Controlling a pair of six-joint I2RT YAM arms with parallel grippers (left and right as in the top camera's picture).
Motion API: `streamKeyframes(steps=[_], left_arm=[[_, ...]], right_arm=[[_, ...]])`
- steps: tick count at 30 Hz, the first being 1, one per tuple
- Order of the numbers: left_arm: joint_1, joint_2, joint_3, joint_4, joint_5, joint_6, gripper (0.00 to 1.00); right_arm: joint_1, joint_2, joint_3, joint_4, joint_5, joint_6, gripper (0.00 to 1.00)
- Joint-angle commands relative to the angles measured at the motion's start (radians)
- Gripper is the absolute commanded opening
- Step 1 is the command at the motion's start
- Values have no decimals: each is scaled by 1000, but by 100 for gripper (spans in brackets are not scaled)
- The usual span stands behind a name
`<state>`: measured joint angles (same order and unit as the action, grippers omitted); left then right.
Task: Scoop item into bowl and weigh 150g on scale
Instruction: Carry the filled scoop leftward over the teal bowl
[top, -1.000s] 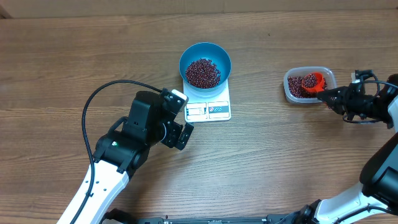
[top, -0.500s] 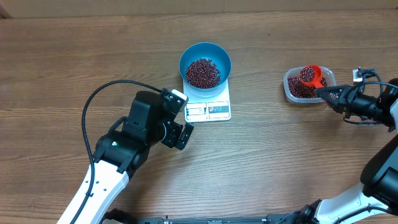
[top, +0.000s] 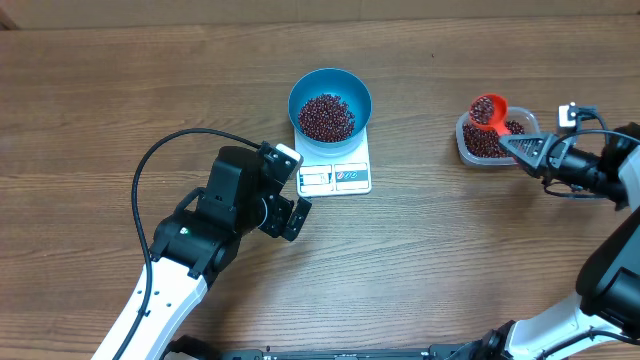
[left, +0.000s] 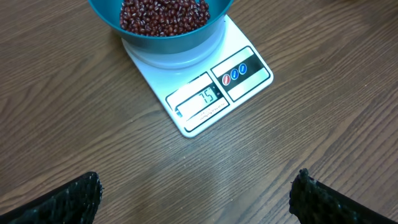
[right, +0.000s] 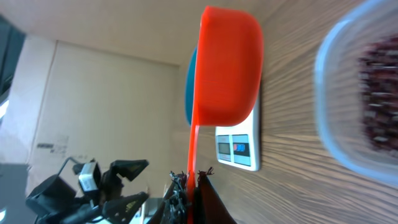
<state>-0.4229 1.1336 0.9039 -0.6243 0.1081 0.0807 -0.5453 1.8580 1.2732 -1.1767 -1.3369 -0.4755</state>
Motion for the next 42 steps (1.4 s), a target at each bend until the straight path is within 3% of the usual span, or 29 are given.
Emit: streamKeyframes(steps=[1, 13, 20, 33, 42], left_arm=[[4, 5, -5, 0, -7, -6, 100], [4, 5, -5, 0, -7, -6, 100], [4, 5, -5, 0, -7, -6, 100], [4, 5, -5, 0, -7, -6, 99], [4, 5, -5, 0, -7, -6, 100]], right_arm=[[41, 4, -4, 0, -100, -27, 4], [262, 4, -2, 31, -193, 1, 4], [398, 4, -2, 276, -181, 261, 4], [624, 4, -1, 833, 53, 842, 4], [731, 4, 49, 893, 281, 914, 4]])
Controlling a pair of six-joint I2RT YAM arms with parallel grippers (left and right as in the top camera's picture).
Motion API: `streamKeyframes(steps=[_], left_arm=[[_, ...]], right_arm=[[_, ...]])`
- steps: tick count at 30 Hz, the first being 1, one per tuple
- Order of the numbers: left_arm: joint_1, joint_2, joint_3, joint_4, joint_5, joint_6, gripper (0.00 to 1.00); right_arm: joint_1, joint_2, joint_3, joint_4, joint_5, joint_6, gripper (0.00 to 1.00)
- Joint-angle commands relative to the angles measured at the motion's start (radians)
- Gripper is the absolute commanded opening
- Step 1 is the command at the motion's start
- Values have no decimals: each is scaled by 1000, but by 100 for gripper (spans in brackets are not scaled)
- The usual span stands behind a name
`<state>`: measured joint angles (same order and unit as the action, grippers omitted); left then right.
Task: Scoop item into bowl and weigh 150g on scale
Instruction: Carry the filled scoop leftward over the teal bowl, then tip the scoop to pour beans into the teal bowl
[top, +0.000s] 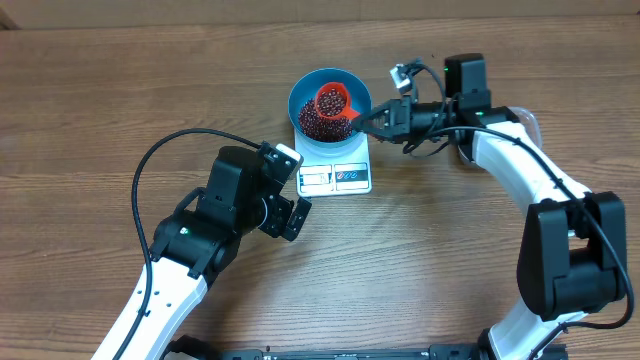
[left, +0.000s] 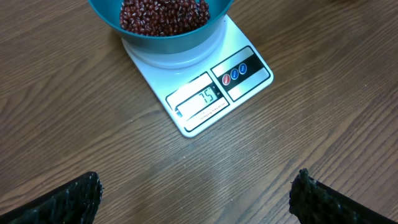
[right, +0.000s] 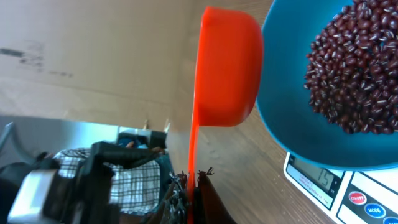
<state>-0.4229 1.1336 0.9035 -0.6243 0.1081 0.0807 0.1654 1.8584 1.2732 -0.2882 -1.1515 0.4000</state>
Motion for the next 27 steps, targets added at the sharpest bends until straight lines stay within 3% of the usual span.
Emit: streamKeyframes(steps=[1, 5, 17, 27], left_arm=[[4, 5, -5, 0, -7, -6, 100], [4, 5, -5, 0, -7, -6, 100], [4, 5, -5, 0, -7, -6, 99], [4, 5, -5, 0, -7, -6, 100]], right_arm=[[29, 4, 60, -2, 121, 38, 4], [61, 4, 98, -28, 226, 27, 4], [123, 4, 236, -237, 536, -179, 4], [168, 4, 241, -268, 755, -384, 4]])
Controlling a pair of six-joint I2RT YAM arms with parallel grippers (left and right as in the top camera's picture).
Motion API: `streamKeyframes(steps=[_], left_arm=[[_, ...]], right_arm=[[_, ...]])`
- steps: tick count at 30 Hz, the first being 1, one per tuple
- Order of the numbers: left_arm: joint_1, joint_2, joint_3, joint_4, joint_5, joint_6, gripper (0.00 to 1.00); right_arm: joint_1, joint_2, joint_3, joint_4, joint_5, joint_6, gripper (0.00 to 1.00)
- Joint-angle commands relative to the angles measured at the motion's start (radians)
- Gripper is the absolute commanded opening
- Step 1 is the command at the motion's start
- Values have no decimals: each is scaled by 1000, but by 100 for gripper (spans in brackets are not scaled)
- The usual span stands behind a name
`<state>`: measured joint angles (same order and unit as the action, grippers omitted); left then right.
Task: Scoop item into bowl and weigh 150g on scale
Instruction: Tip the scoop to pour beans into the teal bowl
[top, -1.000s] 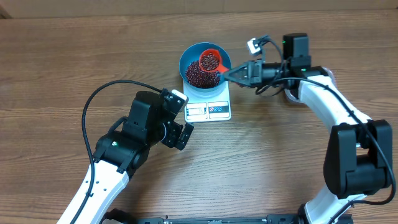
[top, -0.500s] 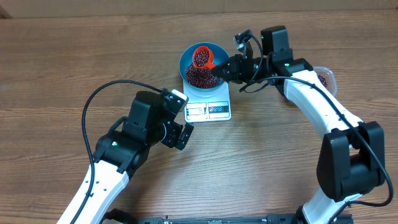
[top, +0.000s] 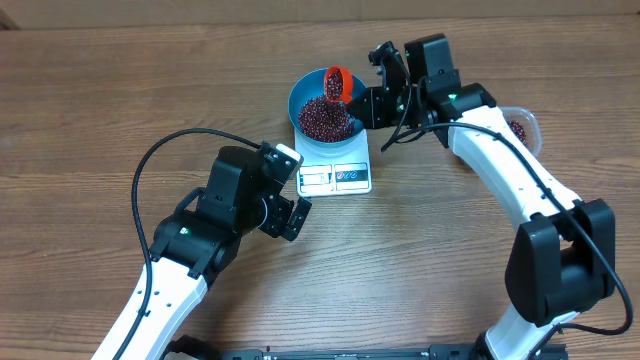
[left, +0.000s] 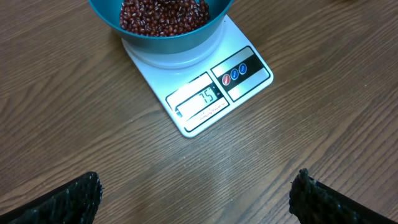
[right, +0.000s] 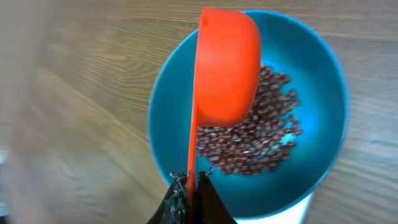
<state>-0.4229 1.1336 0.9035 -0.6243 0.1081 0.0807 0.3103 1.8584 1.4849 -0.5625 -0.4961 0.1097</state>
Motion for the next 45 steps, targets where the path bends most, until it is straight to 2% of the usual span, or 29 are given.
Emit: streamKeyframes(steps=[1, 16, 24, 32, 38, 45], left_arm=[[4, 5, -5, 0, -7, -6, 99], [4, 5, -5, 0, -7, -6, 100], [4, 5, -5, 0, -7, -6, 100], [4, 5, -5, 0, -7, -6, 99], [4, 5, -5, 0, -7, -6, 99], [4, 5, -5, 0, -7, -6, 100]], right_arm=[[30, 4, 29, 6, 134, -100, 4], [133, 4, 29, 8, 413, -225, 4], [209, 3, 29, 9, 650, -348, 4], [287, 3, 29, 15, 881, -388, 4], [296, -8, 30, 17, 884, -341, 4], [267, -105, 30, 18, 771, -306, 4]])
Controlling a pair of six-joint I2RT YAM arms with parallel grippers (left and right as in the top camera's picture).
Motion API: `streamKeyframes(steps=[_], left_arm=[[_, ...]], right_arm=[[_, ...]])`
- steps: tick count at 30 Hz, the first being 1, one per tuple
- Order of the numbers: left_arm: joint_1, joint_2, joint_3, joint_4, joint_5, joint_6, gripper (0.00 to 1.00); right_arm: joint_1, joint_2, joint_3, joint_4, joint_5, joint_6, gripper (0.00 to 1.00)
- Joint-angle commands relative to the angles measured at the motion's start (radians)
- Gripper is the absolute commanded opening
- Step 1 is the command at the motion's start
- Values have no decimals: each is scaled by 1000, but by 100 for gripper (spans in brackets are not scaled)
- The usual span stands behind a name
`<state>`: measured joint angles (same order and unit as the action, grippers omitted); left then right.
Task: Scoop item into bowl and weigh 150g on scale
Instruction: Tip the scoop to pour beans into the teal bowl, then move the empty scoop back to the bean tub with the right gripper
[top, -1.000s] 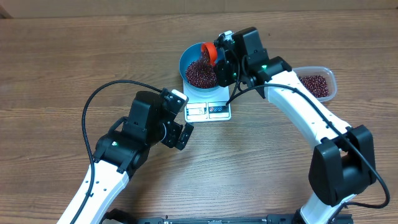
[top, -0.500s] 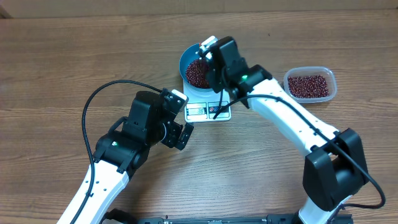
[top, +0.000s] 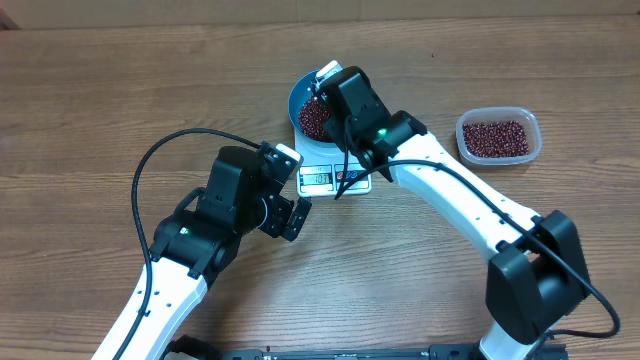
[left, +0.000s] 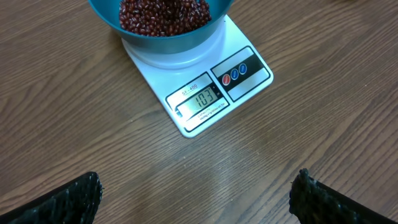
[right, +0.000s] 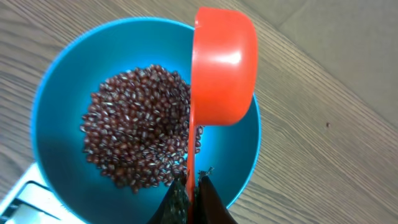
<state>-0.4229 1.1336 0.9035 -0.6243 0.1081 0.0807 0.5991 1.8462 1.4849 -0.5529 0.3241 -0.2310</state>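
Note:
A blue bowl (right: 56, 112) of red beans (right: 137, 124) stands on the white scale (left: 249, 74), whose display (left: 202, 99) reads 107. My right gripper (right: 193, 183) is shut on the handle of the orange scoop (right: 224, 68), which hangs over the bowl's right side. Only the scoop's underside shows, so its inside is hidden. In the overhead view the right wrist (top: 350, 95) covers the scoop and part of the bowl (top: 297, 95). My left gripper (left: 198, 186) is open over bare wood, a little in front of the scale.
A clear tub (top: 498, 136) of red beans sits at the right of the table. The left arm (top: 215, 215) stands front left of the scale (top: 335, 178). A black cable (top: 150, 180) loops to its left.
The display has gone from 75 to 107 and the bean heap in the bowl is larger. The right wrist has swung from the bowl's right to above it. The left arm has not moved.
The right gripper first held the scoop full of beans over the tub at the right, the scale reading 75. Then the filled scoop was above the bowl, then tipped at its far rim. Now the scale reads 107. The left gripper stayed open throughout.

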Motion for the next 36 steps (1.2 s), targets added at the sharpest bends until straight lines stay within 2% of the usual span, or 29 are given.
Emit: streamKeyframes(steps=[1, 6, 12, 18, 28, 36], left_arm=[[4, 5, -5, 0, -7, -6, 100], [4, 5, -5, 0, -7, -6, 100], [4, 5, -5, 0, -7, -6, 100], [4, 5, -5, 0, -7, -6, 100], [4, 5, -5, 0, -7, -6, 100], [4, 5, -5, 0, -7, -6, 99]], right_arm=[[-32, -116, 30, 7, -65, 53, 4], [-106, -230, 30, -14, -190, 122, 4], [-266, -356, 30, -115, -352, 177, 4], [-465, -410, 30, -236, -372, 262, 4], [-708, -325, 7, -438, -417, 295, 4], [-767, -161, 7, -515, -423, 287, 4]])
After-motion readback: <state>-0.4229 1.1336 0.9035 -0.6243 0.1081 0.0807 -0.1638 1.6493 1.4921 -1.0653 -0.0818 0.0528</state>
